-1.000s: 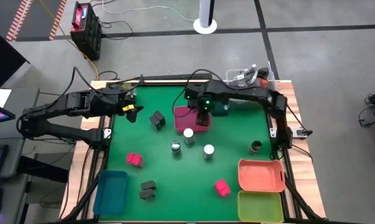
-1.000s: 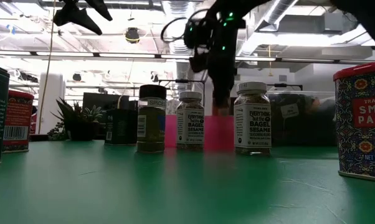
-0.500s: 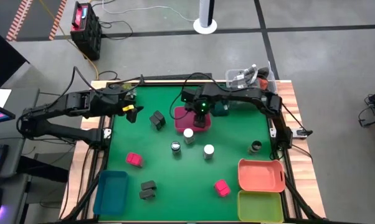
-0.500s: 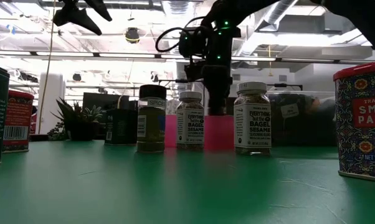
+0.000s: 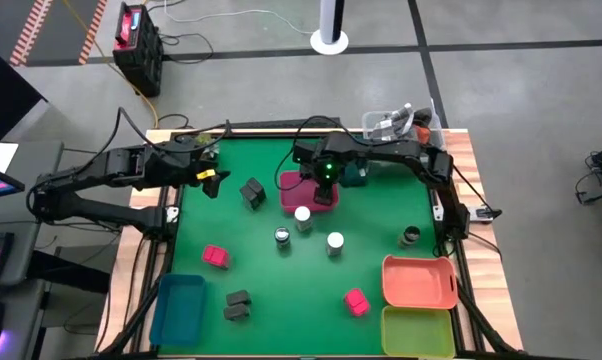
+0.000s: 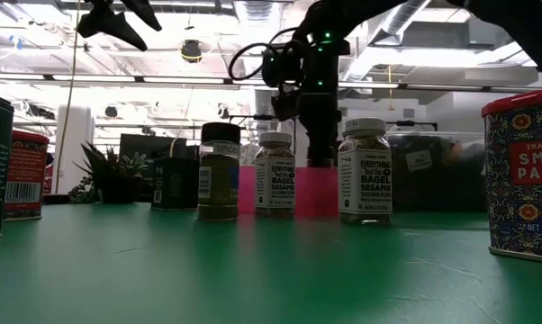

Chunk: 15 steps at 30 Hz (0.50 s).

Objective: Sort spices by type
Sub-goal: Put the middle black seasoning bottle into the red bin, then put the right black seasoning bottle into the red bin

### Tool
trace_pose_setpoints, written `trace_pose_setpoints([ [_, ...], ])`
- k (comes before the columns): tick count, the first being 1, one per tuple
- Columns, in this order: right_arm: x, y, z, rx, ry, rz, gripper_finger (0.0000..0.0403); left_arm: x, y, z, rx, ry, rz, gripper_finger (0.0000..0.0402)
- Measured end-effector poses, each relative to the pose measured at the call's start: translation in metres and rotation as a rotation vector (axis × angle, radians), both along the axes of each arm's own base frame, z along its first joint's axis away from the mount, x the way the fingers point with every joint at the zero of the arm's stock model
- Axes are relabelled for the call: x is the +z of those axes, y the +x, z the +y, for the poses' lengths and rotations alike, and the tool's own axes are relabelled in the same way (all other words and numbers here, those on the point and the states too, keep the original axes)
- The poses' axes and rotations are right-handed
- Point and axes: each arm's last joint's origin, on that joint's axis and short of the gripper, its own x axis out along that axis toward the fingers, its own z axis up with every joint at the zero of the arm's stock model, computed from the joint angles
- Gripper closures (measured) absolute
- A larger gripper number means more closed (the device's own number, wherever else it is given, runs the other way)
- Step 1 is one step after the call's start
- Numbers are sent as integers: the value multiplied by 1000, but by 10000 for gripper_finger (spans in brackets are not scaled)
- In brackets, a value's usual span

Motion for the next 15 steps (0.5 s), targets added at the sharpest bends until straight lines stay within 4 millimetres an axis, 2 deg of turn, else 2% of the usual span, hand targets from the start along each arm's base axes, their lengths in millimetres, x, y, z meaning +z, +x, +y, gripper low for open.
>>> trace_pose_setpoints([
  [7, 6, -6, -2, -8, 5, 29, 35, 0, 0, 0, 0, 1, 0, 172],
  [11, 29, -11, 0, -7, -21, -43, 34, 0, 0, 0, -3, 9, 6, 172],
  [15, 65, -28, 5, -37, -66, -116, 34, 0, 0, 0, -3, 9, 6, 172],
])
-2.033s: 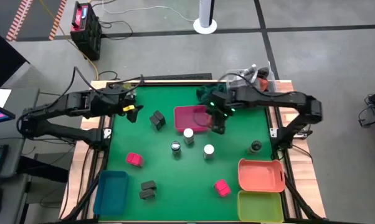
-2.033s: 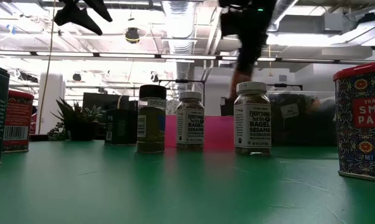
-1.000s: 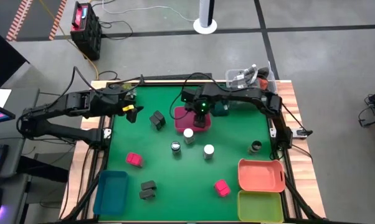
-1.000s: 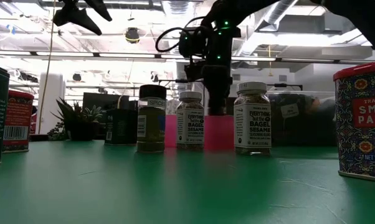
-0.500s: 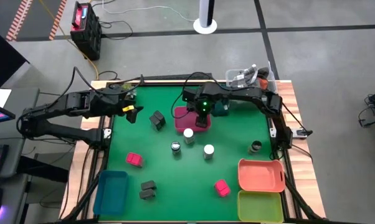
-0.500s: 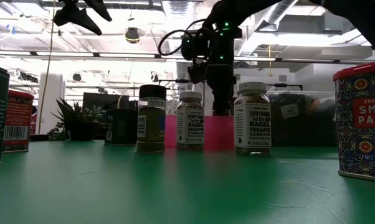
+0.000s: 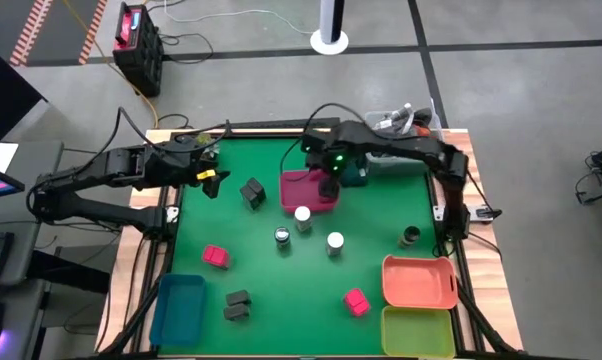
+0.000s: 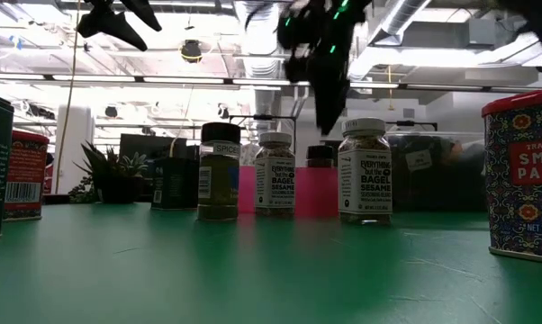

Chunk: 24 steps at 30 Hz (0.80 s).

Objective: Sort spices by type
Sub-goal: Put the right black seasoning bottle into the red bin

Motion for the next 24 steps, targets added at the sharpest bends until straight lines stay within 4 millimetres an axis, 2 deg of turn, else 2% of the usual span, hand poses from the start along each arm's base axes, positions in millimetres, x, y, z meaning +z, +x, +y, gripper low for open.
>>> trace_pose_setpoints([
  [4, 39, -26, 15, -59, -12, -85, 34, 0, 0, 0, 0, 0, 0, 172],
  [7, 48, -46, 33, -101, 1, -125, 34, 0, 0, 0, 7, 6, 0, 172],
  [14, 37, -94, 80, -191, 71, -89, 35, 1, 1, 1, 22, 7, -13, 172],
  [18, 23, -120, 108, -247, 108, -27, 35, 1, 1, 1, 40, 9, -19, 172],
  [24, -5, -162, 131, -398, 135, 143, 35, 1, 0, 1, 50, 16, -19, 172],
])
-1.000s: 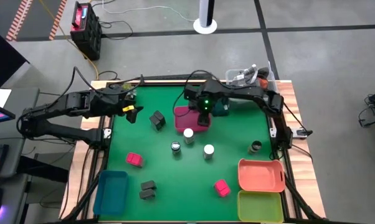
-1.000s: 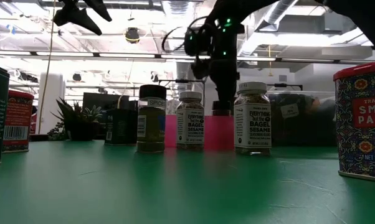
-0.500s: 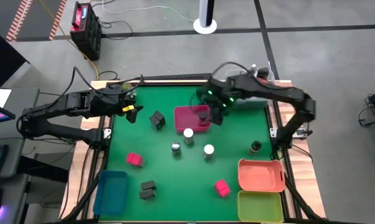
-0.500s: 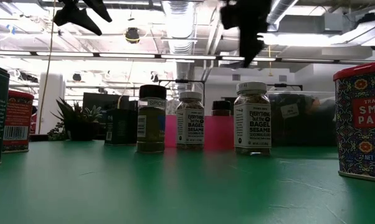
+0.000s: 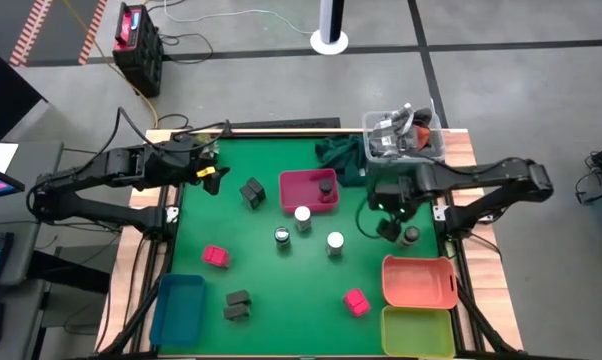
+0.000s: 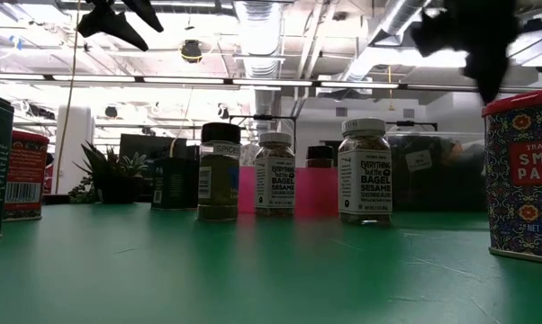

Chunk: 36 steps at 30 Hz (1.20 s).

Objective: Sort spices by type
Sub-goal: Put the right black seasoning bottle into the red bin

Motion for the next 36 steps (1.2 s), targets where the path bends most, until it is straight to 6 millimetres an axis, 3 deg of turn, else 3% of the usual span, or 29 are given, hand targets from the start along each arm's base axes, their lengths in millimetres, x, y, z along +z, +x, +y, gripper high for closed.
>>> trace_pose_setpoints([
  [13, -31, -55, 7, -213, 48, 40, 35, 0, 0, 0, 8, 4, 5, 172],
  [24, -75, -53, 11, -211, 69, -15, 37, -1, 0, 0, 17, -6, 0, 172],
  [30, -90, -57, 12, -200, 91, 6, 97, 0, -1, 0, 20, -1, 2, 172],
  [36, -92, -57, 9, -171, 104, 6, 175, 0, -1, 1, 30, 11, 6, 172],
])
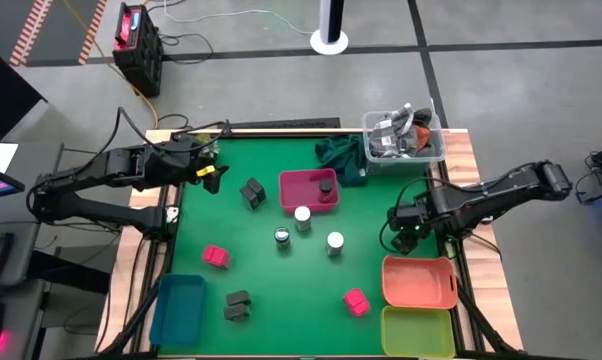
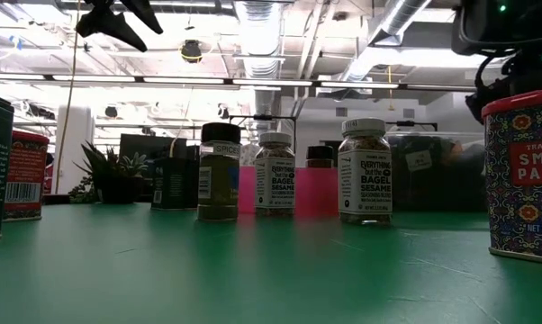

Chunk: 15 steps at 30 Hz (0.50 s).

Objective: Sort spices by type
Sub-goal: Put the right black seasoning bottle into the red bin

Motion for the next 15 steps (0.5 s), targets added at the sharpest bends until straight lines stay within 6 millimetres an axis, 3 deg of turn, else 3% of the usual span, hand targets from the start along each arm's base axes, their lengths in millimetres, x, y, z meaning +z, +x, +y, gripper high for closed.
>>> trace_pose_setpoints([
  [4, 13, 7, -6, 18, 7, -55, 189, 0, 0, 0, -1, 3, 1, 172],
  [9, 42, 25, -21, 21, -8, -161, 186, 0, 0, 1, -7, -8, 1, 172],
  [15, 82, 71, -43, 75, -84, -247, 175, -1, 1, -1, -142, 3, 45, 172],
])
